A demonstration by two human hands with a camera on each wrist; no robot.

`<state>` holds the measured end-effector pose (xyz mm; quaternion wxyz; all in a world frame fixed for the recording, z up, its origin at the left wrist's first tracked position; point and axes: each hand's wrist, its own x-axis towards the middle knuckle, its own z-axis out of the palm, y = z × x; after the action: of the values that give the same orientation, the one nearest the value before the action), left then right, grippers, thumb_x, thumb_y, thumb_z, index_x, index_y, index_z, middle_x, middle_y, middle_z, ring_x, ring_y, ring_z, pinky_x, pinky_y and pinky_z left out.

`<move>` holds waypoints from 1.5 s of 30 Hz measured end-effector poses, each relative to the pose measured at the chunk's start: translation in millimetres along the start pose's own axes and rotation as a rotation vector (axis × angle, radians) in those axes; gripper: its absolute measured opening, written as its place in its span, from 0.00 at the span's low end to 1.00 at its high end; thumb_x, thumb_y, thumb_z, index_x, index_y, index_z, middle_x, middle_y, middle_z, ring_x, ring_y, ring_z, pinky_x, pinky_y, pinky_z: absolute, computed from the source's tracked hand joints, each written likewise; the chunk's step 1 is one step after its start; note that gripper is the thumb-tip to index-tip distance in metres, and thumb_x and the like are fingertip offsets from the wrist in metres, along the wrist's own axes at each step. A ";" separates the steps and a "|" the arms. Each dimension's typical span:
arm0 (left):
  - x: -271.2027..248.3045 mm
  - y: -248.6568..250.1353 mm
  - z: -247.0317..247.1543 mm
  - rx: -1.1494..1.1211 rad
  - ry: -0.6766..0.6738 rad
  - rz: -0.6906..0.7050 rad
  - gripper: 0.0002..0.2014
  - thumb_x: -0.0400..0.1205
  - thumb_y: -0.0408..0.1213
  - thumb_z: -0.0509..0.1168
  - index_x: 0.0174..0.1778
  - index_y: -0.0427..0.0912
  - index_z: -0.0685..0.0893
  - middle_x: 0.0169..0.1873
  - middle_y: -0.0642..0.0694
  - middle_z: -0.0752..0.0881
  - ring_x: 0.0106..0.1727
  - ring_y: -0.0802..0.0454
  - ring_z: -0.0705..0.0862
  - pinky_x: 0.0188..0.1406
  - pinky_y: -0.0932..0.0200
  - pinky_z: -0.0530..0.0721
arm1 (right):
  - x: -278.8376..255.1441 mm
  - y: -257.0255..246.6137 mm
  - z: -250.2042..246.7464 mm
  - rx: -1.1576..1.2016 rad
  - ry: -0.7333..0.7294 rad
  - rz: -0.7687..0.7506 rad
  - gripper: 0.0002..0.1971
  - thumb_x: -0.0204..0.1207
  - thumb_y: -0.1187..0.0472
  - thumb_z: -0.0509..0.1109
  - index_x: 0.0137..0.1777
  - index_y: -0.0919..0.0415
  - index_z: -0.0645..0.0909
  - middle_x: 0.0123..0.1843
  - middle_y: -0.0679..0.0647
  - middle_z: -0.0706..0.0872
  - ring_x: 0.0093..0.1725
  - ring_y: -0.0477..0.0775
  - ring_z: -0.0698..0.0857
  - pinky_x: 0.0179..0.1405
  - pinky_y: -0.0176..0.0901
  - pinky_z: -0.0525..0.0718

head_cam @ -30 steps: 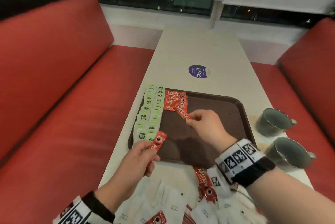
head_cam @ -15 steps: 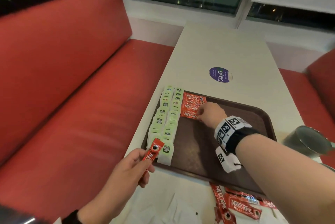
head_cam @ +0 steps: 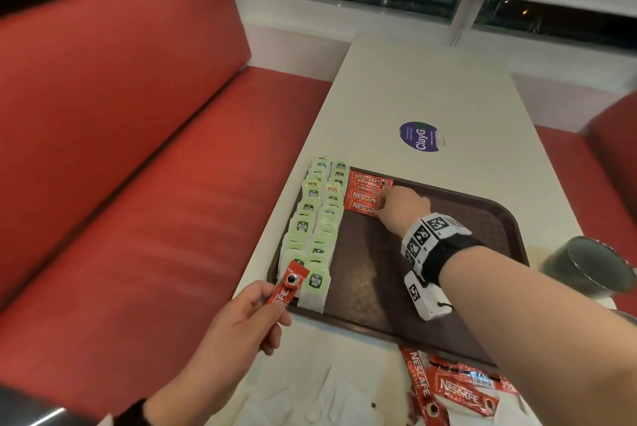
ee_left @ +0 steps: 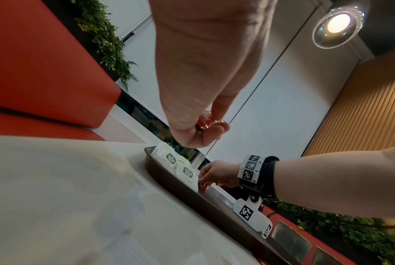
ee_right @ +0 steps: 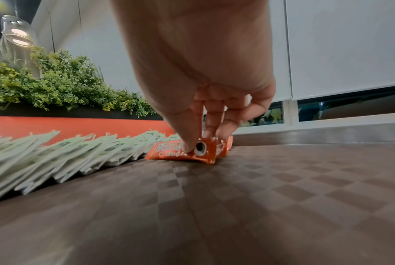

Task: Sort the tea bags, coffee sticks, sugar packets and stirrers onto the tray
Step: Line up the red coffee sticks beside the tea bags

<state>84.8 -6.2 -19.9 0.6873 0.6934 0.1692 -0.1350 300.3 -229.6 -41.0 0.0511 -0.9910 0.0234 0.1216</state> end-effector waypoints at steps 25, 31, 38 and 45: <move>10.9 25.7 11.3 0.055 -0.069 0.026 0.05 0.83 0.28 0.63 0.47 0.36 0.85 0.32 0.43 0.86 0.26 0.50 0.81 0.23 0.60 0.78 | -32.8 7.9 -17.8 0.409 0.165 -0.137 0.02 0.78 0.57 0.69 0.44 0.51 0.80 0.45 0.49 0.85 0.51 0.54 0.84 0.57 0.49 0.80; 14.3 34.5 19.2 0.259 -0.080 0.097 0.05 0.81 0.32 0.66 0.44 0.43 0.87 0.31 0.49 0.87 0.26 0.55 0.83 0.25 0.62 0.79 | -126.1 -15.4 -50.0 0.624 -0.130 -0.578 0.08 0.74 0.55 0.75 0.52 0.51 0.86 0.45 0.43 0.88 0.43 0.38 0.83 0.44 0.26 0.77; 11.4 37.4 25.7 0.388 -0.042 0.169 0.08 0.79 0.33 0.69 0.44 0.54 0.86 0.38 0.51 0.88 0.28 0.59 0.85 0.28 0.65 0.81 | -150.4 -0.4 -38.4 0.475 -0.190 -0.567 0.07 0.72 0.63 0.75 0.39 0.48 0.85 0.32 0.42 0.83 0.33 0.36 0.79 0.34 0.27 0.72; 2.3 26.4 7.0 0.299 0.033 0.147 0.09 0.79 0.31 0.68 0.49 0.51 0.82 0.41 0.47 0.87 0.29 0.61 0.84 0.28 0.68 0.81 | -88.5 38.3 -28.6 0.564 0.090 -0.116 0.06 0.72 0.64 0.75 0.37 0.53 0.84 0.37 0.49 0.87 0.39 0.48 0.85 0.36 0.33 0.77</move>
<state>98.3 -13.0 2.9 0.5816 0.8005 0.1074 -0.0969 219.1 -267.8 4.4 0.3305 -0.9417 0.0016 0.0632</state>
